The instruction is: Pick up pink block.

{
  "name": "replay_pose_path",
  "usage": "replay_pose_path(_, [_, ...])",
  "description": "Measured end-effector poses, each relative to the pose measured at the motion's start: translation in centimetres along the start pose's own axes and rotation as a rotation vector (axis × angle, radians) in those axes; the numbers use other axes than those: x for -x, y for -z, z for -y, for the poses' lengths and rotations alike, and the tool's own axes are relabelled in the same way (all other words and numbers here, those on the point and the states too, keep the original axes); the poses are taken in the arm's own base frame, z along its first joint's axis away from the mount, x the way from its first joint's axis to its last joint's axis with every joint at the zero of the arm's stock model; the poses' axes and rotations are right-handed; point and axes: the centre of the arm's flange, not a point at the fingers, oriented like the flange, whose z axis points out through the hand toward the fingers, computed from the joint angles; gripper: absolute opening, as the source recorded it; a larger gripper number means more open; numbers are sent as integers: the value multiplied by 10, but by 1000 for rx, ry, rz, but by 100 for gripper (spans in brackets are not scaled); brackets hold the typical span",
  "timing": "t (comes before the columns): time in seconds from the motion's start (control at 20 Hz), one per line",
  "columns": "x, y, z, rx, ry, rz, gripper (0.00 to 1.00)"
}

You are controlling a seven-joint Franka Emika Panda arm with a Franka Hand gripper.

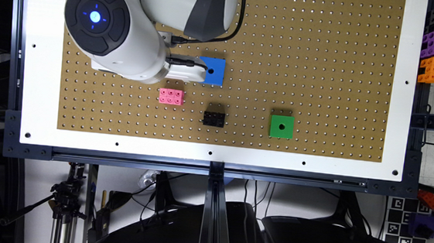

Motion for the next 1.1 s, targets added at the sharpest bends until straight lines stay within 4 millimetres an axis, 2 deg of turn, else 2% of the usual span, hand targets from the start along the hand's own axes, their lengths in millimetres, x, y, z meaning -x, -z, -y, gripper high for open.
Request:
replay_pose_path(0.7, [-7, 9, 9, -16, 6, -20, 100])
replay_pose_path(0.85, [-18, 8, 18, -24, 8, -31, 100])
replay_pose_path(1.1, [-40, -5, 34, -32, 9, -40, 100])
